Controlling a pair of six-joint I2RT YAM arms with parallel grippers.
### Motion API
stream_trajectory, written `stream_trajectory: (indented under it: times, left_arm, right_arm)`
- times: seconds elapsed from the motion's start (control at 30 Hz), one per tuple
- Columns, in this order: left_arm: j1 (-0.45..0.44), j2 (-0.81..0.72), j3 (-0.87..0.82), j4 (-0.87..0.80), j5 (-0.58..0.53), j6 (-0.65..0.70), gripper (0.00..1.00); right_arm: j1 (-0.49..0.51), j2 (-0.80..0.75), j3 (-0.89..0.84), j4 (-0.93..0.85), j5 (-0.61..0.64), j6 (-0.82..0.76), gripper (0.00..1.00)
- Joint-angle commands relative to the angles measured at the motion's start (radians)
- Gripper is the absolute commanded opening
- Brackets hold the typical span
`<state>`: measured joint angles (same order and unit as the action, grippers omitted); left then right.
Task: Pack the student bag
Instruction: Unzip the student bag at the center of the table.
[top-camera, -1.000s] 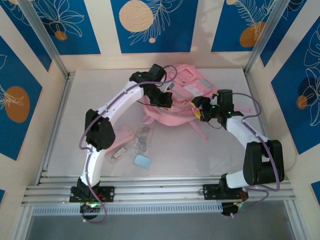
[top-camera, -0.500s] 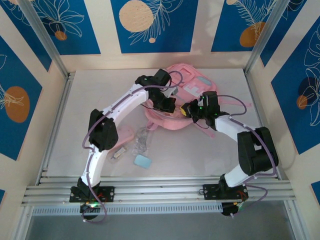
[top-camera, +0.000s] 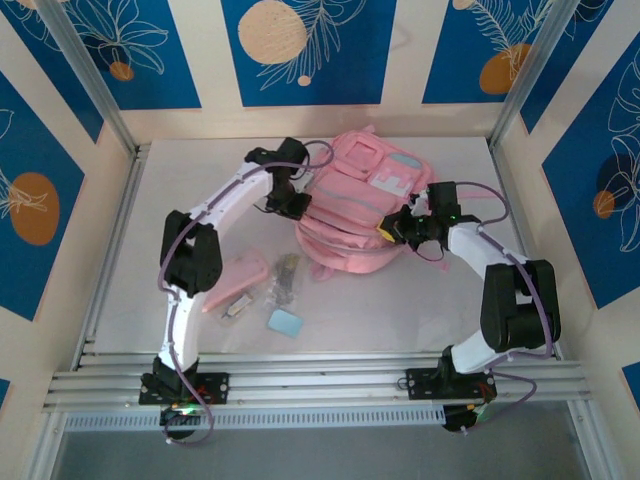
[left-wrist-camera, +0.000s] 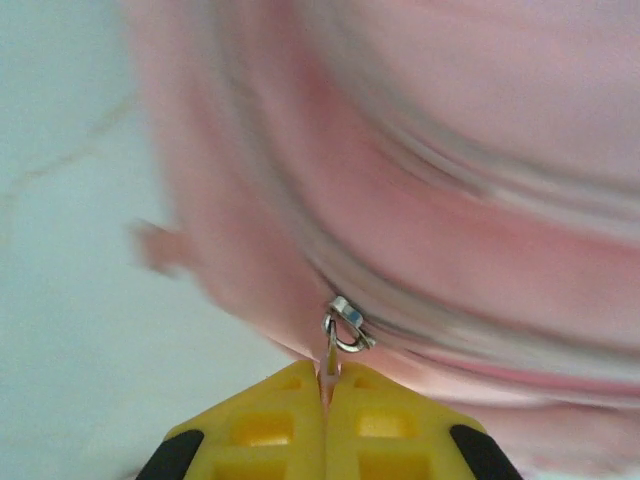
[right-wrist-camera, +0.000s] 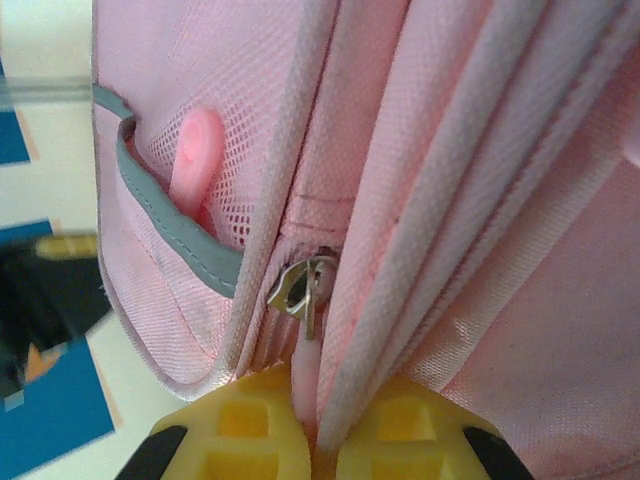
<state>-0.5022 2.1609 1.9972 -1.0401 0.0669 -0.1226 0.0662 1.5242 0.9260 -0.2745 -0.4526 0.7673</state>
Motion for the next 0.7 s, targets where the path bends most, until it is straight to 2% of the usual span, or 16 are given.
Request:
stream_trajectory:
  times: [0.0,0.1,0.27,0.37,0.47,0.53,0.67]
  left_arm:
    - [0.026,-0.050,-0.005,0.018,-0.057,-0.004,0.00]
    - [-0.006,-0.066,-0.045,0.057,0.134,0.006,0.00]
    - [-0.114,-0.099,-0.144,0.060,0.279,0.057,0.00]
    - [-0.177,-0.123,-0.202,0.097,0.372,0.046,0.00]
    - [-0.229,-0.119,-0.198,0.130,0.455,0.034,0.00]
    - [-0.254,-0.100,-0.158,0.136,0.464,0.033,0.00]
    - [-0.271,-0.018,-0.011,0.141,0.476,0.001,0.00]
  right_arm:
    - [-0.052,0.018,0.098,-0.262,-0.042,-0.289,0.00]
    - [-0.110,0.050,0.152,-0.322,0.022,-0.391,0.00]
    - [-0.210,0.127,0.293,-0.351,0.105,-0.447,0.00]
    - [-0.235,0.194,0.402,-0.346,0.138,-0.422,0.00]
    - [-0.245,0.262,0.510,-0.342,0.181,-0.333,0.01]
    - [-0.245,0.283,0.549,-0.333,0.181,-0.269,0.12]
    - [-0.219,0.212,0.499,-0.292,0.187,-0.182,0.49]
